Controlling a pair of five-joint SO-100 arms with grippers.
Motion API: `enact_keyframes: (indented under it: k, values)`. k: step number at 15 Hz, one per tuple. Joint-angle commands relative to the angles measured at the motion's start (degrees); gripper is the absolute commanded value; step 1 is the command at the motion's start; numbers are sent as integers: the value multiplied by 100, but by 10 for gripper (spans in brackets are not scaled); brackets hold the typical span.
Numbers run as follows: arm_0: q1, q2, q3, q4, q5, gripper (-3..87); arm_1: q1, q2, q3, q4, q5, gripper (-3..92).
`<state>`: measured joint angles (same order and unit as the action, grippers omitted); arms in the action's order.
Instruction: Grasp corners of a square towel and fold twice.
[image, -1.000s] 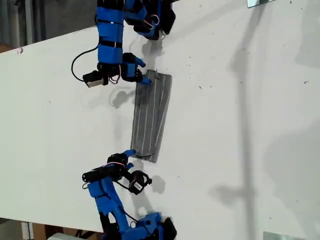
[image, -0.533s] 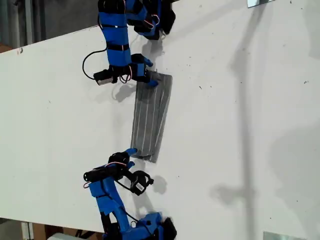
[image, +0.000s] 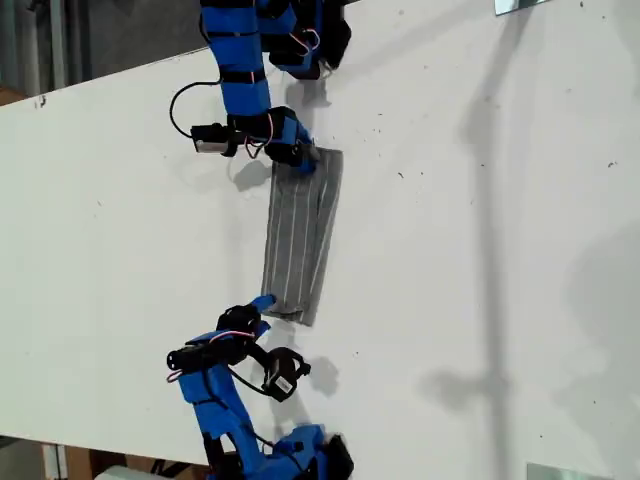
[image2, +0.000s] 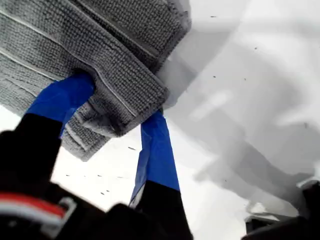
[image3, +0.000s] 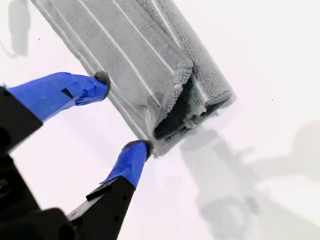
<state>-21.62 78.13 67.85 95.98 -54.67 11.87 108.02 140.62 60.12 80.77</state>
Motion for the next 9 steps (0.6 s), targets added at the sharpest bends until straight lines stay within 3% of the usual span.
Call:
enact_keyframes:
  k: [1,2,5,7,9]
  values:
    - [114,536,141,18,-132,223,-246,132,-26,-404,404,183]
    - [-9,773,606,-62,-220,225,-343,132,-26,-492,510,194]
    - [-466,2435,3366,-1397,-483,247,-571,158,-18,-510,756,253]
    - [-589,3437,4764,-1828,-914,377,-650,176,-18,-554,817,263]
    - [-773,4737,6231,-2259,-1292,367,-703,185,-18,-606,861,267]
